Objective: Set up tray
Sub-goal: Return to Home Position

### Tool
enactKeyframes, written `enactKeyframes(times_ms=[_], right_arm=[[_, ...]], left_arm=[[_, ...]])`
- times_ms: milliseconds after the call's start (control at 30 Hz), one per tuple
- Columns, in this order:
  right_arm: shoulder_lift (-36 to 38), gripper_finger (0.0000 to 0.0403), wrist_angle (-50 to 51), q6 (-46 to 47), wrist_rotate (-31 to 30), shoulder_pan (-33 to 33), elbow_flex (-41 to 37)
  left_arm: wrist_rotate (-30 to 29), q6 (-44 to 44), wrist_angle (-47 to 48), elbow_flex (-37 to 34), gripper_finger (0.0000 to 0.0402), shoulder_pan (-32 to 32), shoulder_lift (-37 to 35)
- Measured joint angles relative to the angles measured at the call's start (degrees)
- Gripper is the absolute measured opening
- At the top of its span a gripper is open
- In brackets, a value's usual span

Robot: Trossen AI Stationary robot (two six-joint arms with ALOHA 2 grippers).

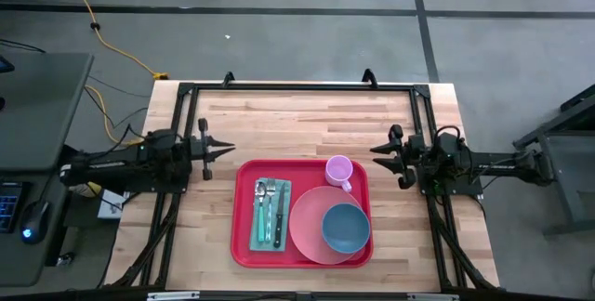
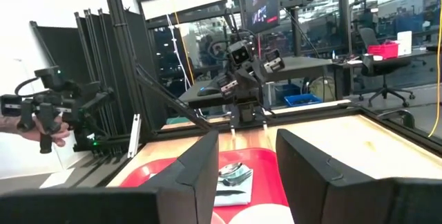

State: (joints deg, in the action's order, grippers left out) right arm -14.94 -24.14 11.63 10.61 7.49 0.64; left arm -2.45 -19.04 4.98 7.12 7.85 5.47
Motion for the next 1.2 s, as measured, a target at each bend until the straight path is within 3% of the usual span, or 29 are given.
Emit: enactKeyframes(times_ms=[300,567,667,833,1200], right_arm=[[0.00,0.0124,2.07,1.95,-0.26,0.00,0.00],[-0.04,0.0124,2.95,3.16,-0.63,-0.02,0.00],[-0.04,0.0124,2.95,3.67,-0.62,-0.02,0.00],[-0.04,0.0124,2.95,2.87,-0.61,-0.02,0.00],[-0.04,0.0124,2.97,3.33,-0.61,-0.02,0.00]], left_arm=[[-1.15,1.28,1.51,-2.62,0.0067,-4.35,0.05],[-7.58,-1.71,1.24,-2.67,0.0065,-4.51,0.02],[-7.34,-1.67,1.69,-2.67,0.0065,-4.51,0.01],[-0.87,-1.73,1.90,-2.67,0.0069,-4.53,0.01],[-1.11,-1.71,2.57,-2.67,0.0065,-4.51,0.03]])
